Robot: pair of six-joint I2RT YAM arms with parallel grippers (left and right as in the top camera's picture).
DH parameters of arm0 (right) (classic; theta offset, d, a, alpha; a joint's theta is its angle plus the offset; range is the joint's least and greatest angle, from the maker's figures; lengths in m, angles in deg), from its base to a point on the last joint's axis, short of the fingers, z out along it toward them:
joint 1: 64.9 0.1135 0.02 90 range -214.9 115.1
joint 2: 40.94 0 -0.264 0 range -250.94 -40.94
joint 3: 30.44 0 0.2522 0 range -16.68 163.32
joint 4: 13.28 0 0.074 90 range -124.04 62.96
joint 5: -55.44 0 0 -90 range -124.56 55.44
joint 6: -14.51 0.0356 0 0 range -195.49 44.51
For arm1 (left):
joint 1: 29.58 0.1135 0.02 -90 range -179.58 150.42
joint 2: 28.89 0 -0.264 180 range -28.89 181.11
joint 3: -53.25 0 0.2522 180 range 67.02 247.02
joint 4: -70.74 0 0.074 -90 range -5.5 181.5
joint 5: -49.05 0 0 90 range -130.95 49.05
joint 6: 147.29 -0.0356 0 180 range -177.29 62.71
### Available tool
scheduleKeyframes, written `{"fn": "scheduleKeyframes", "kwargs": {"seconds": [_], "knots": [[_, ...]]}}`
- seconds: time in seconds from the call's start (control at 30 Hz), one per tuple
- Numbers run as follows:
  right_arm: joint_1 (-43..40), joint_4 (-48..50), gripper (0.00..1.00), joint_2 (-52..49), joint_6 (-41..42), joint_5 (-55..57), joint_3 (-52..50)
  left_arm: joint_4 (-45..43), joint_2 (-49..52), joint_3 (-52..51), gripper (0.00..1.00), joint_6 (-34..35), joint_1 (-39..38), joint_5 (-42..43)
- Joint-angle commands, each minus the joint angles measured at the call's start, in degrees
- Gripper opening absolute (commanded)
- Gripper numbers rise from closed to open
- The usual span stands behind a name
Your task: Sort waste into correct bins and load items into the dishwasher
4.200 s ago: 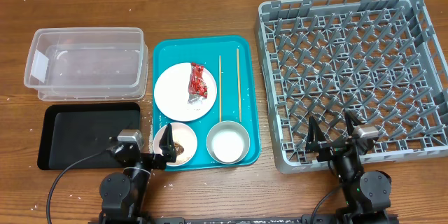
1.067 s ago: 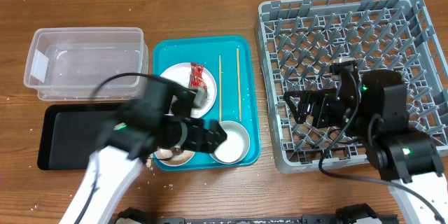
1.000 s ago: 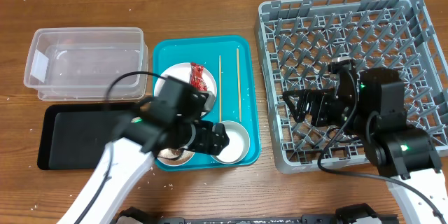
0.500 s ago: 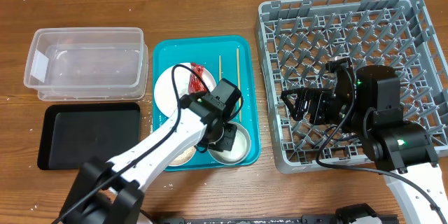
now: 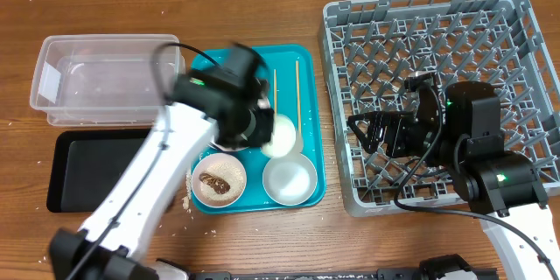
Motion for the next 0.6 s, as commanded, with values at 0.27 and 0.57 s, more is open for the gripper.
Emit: {"fn": "scheduleKeyframes", "kwargs": {"seconds": [0.27, 0.57], "knots": [[7.15, 18.43, 0.95, -1.14, 0.74, -22.56, 1.51, 9.16, -1.66, 4.07, 0.04, -21.46, 22.34, 53.68], [17.57, 34.91, 0.94, -7.98, 4.68, -24.02, 1.51, 20.94, -1.66, 4.07, 0.04, -30.45, 21.97, 56.17]]}}
